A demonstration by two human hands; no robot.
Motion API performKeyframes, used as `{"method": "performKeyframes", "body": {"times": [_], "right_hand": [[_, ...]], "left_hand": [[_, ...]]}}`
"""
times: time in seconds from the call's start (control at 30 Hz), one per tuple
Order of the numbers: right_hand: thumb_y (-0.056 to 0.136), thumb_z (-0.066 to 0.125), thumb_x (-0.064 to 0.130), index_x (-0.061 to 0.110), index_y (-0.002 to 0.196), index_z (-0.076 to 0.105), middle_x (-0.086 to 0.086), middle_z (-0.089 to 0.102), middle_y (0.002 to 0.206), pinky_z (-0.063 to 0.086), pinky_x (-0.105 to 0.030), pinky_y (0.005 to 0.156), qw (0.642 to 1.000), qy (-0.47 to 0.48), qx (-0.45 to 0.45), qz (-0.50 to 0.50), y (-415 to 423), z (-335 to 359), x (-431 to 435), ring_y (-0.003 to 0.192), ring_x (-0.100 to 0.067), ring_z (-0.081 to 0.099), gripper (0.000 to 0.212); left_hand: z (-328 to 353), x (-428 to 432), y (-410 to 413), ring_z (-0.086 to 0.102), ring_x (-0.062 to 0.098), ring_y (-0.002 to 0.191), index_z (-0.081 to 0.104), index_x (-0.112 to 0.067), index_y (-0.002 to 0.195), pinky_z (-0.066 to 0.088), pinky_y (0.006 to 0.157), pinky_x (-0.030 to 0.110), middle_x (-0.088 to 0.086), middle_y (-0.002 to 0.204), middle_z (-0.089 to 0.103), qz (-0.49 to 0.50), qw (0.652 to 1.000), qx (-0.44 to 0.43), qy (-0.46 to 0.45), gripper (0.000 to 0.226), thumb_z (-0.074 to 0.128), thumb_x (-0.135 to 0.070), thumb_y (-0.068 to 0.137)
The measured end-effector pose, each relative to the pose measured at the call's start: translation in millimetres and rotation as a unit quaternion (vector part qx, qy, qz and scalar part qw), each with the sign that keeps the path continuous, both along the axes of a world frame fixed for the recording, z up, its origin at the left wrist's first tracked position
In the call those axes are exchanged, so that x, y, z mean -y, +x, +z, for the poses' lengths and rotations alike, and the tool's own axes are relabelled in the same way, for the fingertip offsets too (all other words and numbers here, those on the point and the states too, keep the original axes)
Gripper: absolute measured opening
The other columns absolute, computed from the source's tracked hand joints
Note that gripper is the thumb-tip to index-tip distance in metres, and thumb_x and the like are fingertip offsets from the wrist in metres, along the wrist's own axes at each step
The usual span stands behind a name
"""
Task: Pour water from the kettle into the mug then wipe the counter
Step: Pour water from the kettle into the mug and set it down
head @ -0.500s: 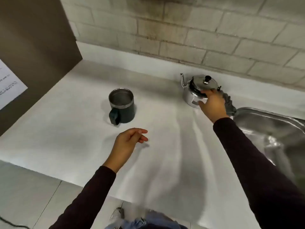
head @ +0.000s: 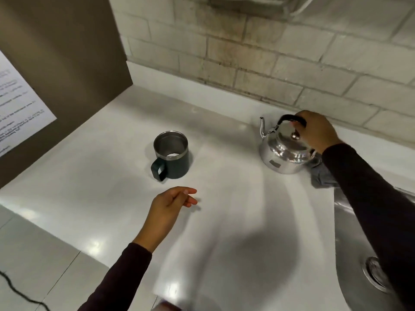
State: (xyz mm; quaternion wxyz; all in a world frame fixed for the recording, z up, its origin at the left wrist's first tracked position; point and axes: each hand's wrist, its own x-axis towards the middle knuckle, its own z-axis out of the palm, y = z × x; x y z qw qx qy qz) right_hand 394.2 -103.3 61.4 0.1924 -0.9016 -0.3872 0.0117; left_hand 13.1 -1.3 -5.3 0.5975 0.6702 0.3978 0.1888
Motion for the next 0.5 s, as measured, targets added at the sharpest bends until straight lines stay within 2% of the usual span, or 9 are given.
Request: {"method": "performKeyframes", "body": {"times": [0.07,0.2,0.27,0.3,0.4,0.43,0.5], "right_hand": [[0.092,0.051,0.023,0.007,0.100,0.062,-0.018,0.068,0.095,0.047,-0.039,0.073,1.000,0.015,-0.005,0.008,-7,11,3,0.087,-0.035,0.060,0.020],[0.091,0.052,0.030,0.021,0.103,0.063,-0.004,0.070,0.087,0.041,-0.029,0.066,0.998,0.049,-0.001,0.031,-39,37,12,0.077,-0.021,0.060,0.019],[0.090,0.055,0.032,0.025,0.102,0.064,0.000,0.071,0.081,0.047,-0.029,0.065,0.995,0.083,-0.014,0.050,-59,54,17,0.073,-0.018,0.065,0.016],[0.089,0.057,0.032,0.027,0.101,0.065,0.002,0.071,0.078,0.049,-0.026,0.064,0.993,0.100,-0.021,0.061,-71,63,19,0.070,-0.013,0.066,0.015],[0.086,0.063,0.028,0.033,0.105,0.062,0.011,0.067,0.072,0.044,-0.006,0.057,0.987,0.116,-0.034,0.109,-108,85,20,0.059,0.002,0.063,0.020],[0.085,0.064,0.027,0.035,0.105,0.061,0.011,0.067,0.071,0.046,-0.005,0.058,0.985,0.110,-0.038,0.128,-121,91,19,0.059,0.002,0.063,0.022],[0.085,0.065,0.027,0.033,0.104,0.062,0.005,0.072,0.076,0.054,-0.020,0.067,0.982,0.088,-0.028,0.165,-143,101,14,0.063,-0.005,0.067,0.020]], "left_hand": [[2,-4,1,0.068,0.003,0.074,0.072,-0.034,0.086,0.050,0.087,0.031,-0.011,0.078,0.076,-0.009,1.000,0.004,0.009,0.029,0.046,-0.022,0.094],[7,-12,2,0.068,0.004,0.075,0.071,-0.036,0.084,0.050,0.087,0.032,-0.012,0.079,0.076,-0.017,1.000,0.012,0.016,0.030,0.046,-0.023,0.095],[9,-13,0,0.067,0.003,0.075,0.071,-0.035,0.085,0.049,0.086,0.030,-0.013,0.078,0.076,-0.027,0.999,0.014,0.018,0.030,0.046,-0.023,0.095],[12,-15,-2,0.067,0.002,0.075,0.071,-0.035,0.085,0.049,0.086,0.030,-0.014,0.078,0.076,-0.032,0.999,0.016,0.021,0.029,0.046,-0.023,0.095],[15,-19,-9,0.067,0.000,0.075,0.071,-0.035,0.086,0.050,0.084,0.029,-0.015,0.079,0.076,-0.036,0.999,0.022,0.025,0.028,0.046,-0.025,0.095],[16,-20,-11,0.067,0.000,0.075,0.071,-0.035,0.086,0.050,0.083,0.028,-0.015,0.079,0.076,-0.036,0.999,0.024,0.025,0.028,0.046,-0.025,0.095],[20,-24,-17,0.067,0.000,0.076,0.071,-0.036,0.086,0.049,0.082,0.027,-0.015,0.079,0.076,-0.037,0.999,0.029,0.027,0.027,0.046,-0.026,0.095]]}}
